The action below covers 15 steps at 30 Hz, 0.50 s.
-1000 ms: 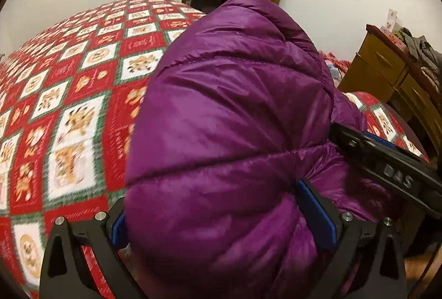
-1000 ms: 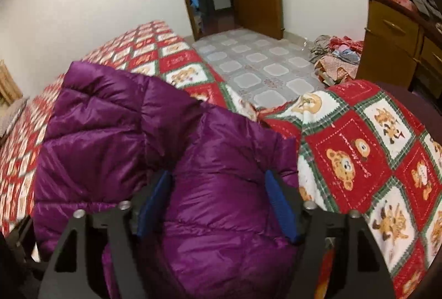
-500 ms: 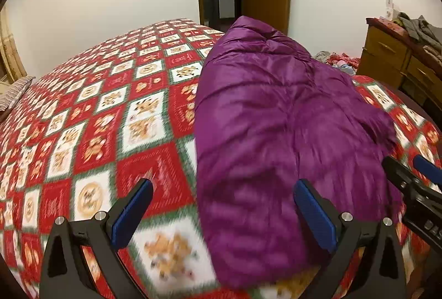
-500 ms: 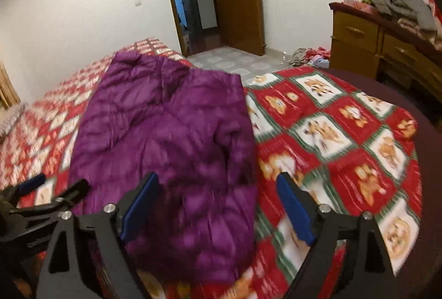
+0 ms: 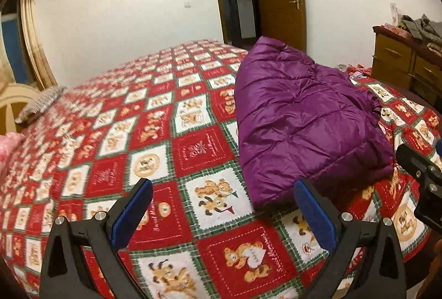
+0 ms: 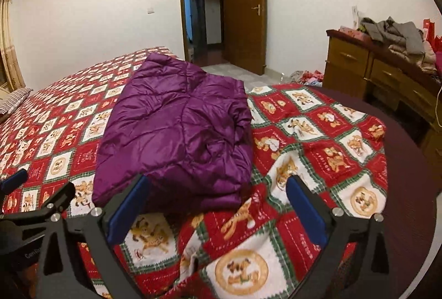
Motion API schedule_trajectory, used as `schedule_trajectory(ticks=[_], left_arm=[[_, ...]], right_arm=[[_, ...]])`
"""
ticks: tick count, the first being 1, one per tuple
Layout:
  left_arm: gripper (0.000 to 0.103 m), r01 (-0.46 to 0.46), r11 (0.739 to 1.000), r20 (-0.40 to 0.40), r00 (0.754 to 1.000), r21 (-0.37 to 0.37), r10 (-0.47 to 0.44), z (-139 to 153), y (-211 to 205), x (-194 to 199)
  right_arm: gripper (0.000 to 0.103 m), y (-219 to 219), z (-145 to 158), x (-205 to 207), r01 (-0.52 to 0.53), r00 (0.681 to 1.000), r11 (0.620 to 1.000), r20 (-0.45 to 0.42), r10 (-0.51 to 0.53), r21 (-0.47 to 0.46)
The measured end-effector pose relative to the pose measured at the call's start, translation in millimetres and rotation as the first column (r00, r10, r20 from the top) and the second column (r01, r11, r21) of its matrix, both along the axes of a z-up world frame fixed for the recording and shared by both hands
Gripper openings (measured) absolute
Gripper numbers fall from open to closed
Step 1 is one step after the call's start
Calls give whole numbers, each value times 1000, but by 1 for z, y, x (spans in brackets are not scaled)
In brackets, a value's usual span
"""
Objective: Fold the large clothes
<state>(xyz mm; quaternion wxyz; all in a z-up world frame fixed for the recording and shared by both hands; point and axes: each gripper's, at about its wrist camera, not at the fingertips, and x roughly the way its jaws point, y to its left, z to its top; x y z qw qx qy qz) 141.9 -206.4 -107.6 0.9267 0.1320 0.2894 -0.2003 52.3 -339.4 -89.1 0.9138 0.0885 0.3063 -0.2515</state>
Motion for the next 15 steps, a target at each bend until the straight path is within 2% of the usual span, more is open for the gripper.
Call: schedule_trajectory(ticks=[3,7,15], left_arm=[[102,16,1000,10,1000,-22,-15,5,6,-13],[102,29,995,7,1000,-92,-29,21,16,-26],[102,38,984,110,994,-176,-19,58,37,-61]], right_arm=[[102,4,6,-8,3,999,1000,34,-3,-6],[102,9,18,-18,18,997,1000,70,-17,-17],[103,32,54,-41,32,987,993,162,-13,-116]])
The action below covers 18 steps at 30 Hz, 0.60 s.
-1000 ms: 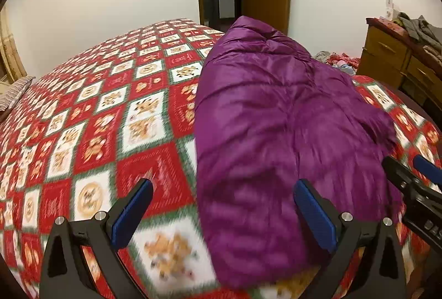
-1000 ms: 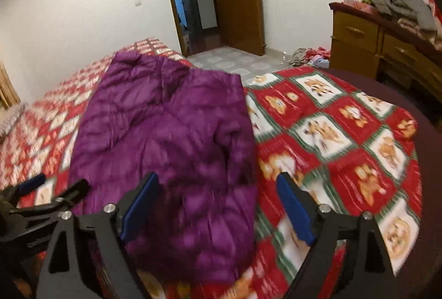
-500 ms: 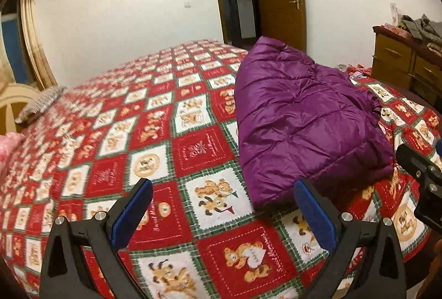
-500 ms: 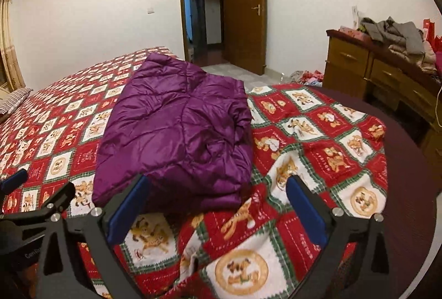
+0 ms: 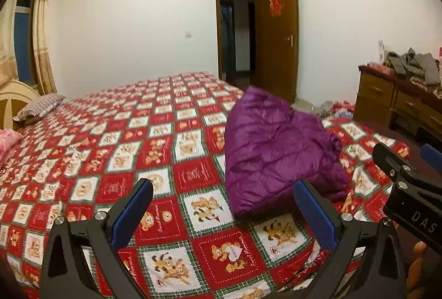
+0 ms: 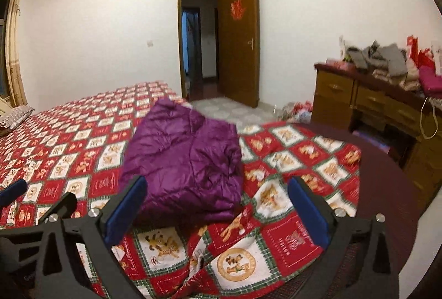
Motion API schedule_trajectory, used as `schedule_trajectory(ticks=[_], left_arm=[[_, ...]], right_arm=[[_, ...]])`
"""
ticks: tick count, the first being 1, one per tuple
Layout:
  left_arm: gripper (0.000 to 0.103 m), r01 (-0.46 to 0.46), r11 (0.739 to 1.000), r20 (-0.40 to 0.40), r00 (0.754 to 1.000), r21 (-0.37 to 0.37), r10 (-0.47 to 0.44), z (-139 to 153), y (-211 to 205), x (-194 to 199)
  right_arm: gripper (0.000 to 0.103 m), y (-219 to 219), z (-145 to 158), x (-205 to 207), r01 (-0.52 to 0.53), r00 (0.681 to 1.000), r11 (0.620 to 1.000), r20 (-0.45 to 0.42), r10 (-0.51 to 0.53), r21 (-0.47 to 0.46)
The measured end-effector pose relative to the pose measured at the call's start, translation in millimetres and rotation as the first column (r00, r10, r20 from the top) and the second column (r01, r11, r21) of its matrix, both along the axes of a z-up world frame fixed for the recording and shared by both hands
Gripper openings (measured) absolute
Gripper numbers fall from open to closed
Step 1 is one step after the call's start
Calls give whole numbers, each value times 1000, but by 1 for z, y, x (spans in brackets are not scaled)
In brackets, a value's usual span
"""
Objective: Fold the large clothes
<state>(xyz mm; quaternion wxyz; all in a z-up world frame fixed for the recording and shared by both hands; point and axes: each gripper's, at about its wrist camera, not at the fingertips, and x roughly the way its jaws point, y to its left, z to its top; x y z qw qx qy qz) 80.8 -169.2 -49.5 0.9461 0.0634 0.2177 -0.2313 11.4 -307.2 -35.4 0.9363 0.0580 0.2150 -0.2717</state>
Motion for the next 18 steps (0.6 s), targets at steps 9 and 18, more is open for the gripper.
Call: schedule_trajectory(ticks=[9,18], left_arm=[[102,-15,997,109,994,-74,23,40,28,-35],[102,-4,992,179,983,-124,27,72,37,-58]], right_arm=[[103,21,40,-27,-14,993,998,117,21,-64],[103,25,68,-49,-7,977,995,212,28,-95]])
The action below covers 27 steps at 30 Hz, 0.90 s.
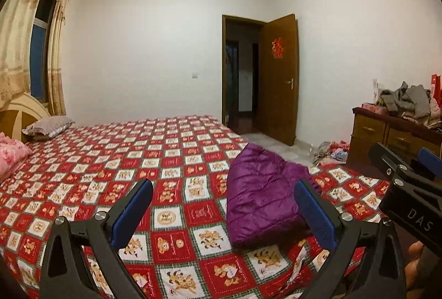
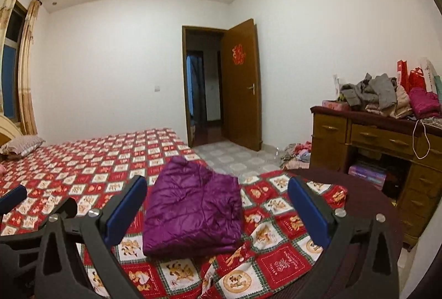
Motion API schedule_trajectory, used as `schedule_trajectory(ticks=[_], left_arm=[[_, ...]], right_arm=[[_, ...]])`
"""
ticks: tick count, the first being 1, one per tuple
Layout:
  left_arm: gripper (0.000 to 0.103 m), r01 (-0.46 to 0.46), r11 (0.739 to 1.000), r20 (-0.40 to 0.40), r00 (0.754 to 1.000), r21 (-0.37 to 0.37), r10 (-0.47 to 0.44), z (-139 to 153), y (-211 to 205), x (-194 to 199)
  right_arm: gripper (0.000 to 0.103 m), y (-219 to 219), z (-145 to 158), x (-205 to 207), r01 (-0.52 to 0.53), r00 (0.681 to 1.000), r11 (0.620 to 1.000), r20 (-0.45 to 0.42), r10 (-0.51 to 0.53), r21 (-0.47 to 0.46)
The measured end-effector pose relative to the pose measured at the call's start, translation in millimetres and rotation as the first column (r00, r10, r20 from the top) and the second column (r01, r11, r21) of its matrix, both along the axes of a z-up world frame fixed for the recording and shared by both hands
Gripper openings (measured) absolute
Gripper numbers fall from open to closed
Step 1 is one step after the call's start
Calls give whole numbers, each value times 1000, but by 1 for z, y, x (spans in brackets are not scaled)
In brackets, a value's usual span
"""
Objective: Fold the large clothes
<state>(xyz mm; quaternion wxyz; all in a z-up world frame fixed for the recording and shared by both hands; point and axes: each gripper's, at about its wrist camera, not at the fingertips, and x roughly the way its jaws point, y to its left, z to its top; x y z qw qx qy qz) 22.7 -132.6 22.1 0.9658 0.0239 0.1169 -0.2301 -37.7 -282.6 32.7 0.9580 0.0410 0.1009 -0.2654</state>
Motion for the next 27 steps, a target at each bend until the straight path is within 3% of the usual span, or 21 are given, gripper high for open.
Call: schedule_trajectory(ticks=[8,27], left_arm=[[102,-2,1000,41,999,15,1,8,-2,-13],[102,-13,1000,72,997,2,13,14,1,-22]], right_arm=[[103,-7,10,-12,27,998,1000,63,-27,-5],[103,-7,9,-14,27,998,1000,55,-27,0]])
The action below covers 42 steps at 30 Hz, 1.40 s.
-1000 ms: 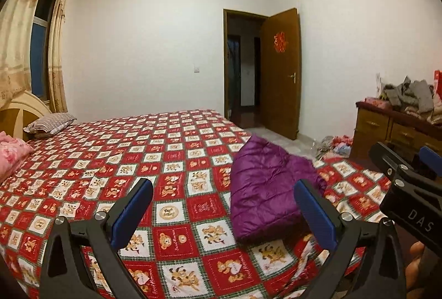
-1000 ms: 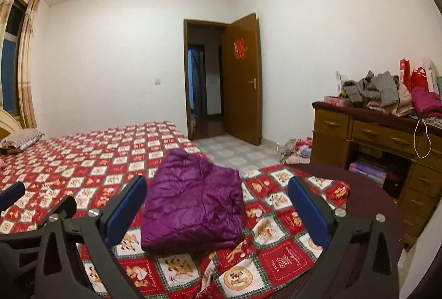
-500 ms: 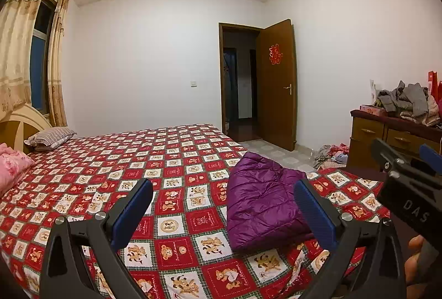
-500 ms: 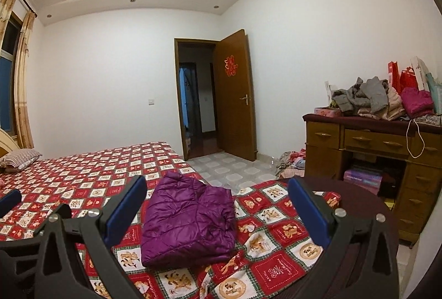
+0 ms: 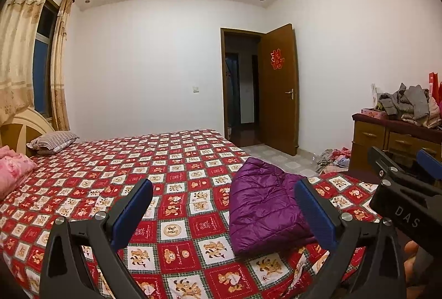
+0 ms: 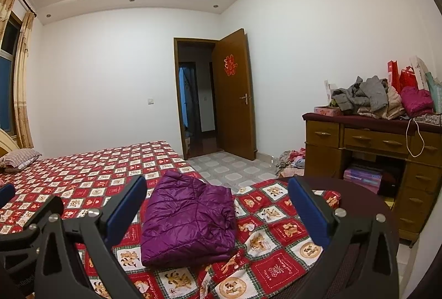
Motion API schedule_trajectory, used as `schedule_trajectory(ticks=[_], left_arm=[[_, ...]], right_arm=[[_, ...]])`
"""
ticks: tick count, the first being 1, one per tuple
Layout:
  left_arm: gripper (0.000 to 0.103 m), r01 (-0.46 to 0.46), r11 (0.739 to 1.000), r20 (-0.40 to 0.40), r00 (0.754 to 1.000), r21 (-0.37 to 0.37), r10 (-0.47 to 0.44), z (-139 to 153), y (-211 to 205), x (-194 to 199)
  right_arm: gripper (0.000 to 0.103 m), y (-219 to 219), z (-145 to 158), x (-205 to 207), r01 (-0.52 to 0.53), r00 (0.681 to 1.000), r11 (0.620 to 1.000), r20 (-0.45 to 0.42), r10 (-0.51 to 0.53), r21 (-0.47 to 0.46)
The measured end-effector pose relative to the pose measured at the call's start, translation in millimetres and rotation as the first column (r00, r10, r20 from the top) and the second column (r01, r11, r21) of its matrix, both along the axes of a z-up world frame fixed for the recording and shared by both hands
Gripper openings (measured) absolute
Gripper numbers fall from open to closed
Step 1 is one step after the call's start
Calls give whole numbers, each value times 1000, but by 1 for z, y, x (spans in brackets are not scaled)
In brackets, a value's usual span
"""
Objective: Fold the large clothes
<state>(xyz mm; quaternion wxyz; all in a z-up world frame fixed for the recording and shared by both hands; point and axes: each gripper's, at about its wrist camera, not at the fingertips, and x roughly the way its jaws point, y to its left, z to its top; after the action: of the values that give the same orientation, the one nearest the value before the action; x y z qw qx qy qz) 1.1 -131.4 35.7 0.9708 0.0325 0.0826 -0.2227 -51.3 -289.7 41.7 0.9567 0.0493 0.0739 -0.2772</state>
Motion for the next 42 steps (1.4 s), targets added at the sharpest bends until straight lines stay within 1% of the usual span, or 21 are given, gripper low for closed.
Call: schedule_trajectory(ticks=[14,35,42], left_arm=[[102,-15,1000,9,1000,5,15,-1,1,0],[102,-24,1000,6,1000,5,24,-2,2,4],[102,-27,1000,-5,1000,10,27,-1,0,4]], right_arm=[[103,1,0,2,2,1000,1000,0,-2,4],[103,2,0,2,6,1000,1000,0,-6,6],[103,9,0,-1,20,1000,1000,-1,-20,9]])
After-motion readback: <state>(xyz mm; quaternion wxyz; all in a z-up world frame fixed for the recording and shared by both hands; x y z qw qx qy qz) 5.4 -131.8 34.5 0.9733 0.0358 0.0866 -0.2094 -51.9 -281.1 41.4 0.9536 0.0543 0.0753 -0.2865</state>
